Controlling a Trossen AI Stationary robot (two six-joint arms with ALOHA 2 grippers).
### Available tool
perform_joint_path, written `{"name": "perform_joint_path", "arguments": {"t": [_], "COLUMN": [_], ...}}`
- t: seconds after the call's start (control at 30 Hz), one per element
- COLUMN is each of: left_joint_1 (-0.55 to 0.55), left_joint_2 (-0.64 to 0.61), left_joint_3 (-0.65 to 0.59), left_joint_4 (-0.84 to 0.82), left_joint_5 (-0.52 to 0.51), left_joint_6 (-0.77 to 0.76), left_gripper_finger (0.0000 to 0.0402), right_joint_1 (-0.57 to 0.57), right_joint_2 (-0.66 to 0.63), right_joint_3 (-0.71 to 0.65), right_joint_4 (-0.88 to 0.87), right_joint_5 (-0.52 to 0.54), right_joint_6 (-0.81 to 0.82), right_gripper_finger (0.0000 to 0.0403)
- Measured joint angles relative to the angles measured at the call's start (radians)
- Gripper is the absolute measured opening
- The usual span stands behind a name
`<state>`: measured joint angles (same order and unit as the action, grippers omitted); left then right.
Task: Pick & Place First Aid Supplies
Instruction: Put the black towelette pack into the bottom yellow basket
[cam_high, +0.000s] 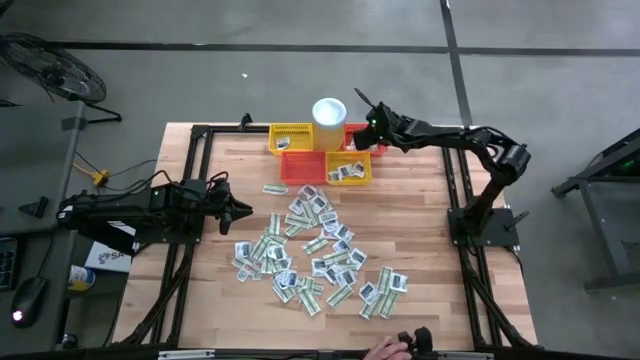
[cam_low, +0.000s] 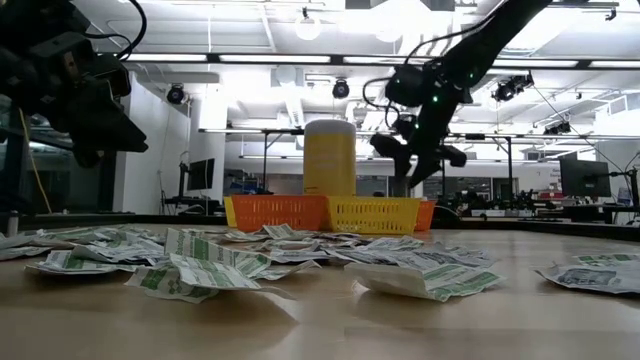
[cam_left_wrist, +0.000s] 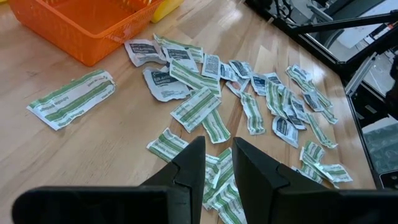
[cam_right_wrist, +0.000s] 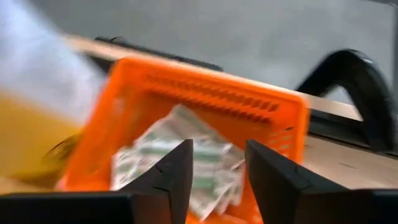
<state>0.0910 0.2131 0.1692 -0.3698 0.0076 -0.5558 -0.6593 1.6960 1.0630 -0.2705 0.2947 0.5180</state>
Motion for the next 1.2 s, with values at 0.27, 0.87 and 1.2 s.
{"name": "perform_joint_path", "arguments": {"t": [0.27,0.87,1.2], "left_joint_1": [0.0,0.0,0.0], "left_joint_2": [0.0,0.0,0.0], "left_joint_3": [0.0,0.0,0.0], "left_joint_4": [0.0,0.0,0.0], "left_joint_5": [0.0,0.0,0.0], "left_joint_6": [0.0,0.0,0.0], "left_gripper_finger": [0.008,0.008,0.008], "right_joint_1": [0.121,0.484,0.618], "right_joint_2": [-0.078,-0.123,-0.122], "right_joint_3": [0.0,0.0,0.0], "right_joint_4": [-0.078,-0.234,-0.28], "right_joint_5": [-0.124,-0.327,-0.297], "right_joint_6": [-0.227,-0.182,-0.351], "right_gripper_finger": [0.0155,0.0145,0.0145]}}
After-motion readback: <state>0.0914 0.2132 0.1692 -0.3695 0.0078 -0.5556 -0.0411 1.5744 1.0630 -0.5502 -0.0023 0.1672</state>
